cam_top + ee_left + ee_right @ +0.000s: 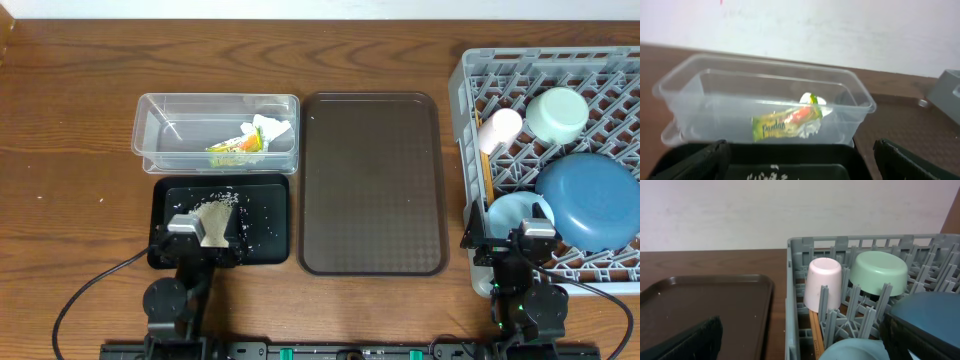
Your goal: Sort waste into correct bins and load items into the dishwasher rack
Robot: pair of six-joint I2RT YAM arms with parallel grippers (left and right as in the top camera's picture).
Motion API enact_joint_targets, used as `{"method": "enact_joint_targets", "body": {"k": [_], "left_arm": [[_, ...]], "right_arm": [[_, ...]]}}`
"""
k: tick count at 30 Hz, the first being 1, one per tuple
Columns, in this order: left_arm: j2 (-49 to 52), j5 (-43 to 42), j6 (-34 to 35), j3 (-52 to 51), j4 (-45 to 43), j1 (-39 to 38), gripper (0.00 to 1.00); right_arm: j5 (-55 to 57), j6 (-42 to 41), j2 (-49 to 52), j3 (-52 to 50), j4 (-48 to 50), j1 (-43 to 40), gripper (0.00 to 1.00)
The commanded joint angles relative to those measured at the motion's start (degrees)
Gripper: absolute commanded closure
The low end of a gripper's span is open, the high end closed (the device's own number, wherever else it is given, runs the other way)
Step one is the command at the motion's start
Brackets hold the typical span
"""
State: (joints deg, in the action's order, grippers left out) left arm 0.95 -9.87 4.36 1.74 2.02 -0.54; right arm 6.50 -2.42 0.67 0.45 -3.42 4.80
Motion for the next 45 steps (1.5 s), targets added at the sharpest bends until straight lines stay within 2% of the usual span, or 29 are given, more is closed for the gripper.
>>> {"method": "enact_joint_targets", "body": {"k": [1, 16, 45], "left_arm": [[-0.85, 0.76, -5.49, -1.53, 1.31, -1.44, 0.06], [-0.85, 6.4, -6.08, -1.53, 1.77, -2.93, 0.06], [-0.72, 6.47, -6.05, -1.51, 1.73, -2.93, 0.06]], "right_arm": [[0.79, -0.74, -0.39, -0.15, -0.07, -0.33, 0.01], [0.79, -0.74, -0.39, -0.15, -0.07, -0.33, 0.01], [0.79, -0.74, -0.39, -0.15, -0.07, -0.33, 0.01]]}}
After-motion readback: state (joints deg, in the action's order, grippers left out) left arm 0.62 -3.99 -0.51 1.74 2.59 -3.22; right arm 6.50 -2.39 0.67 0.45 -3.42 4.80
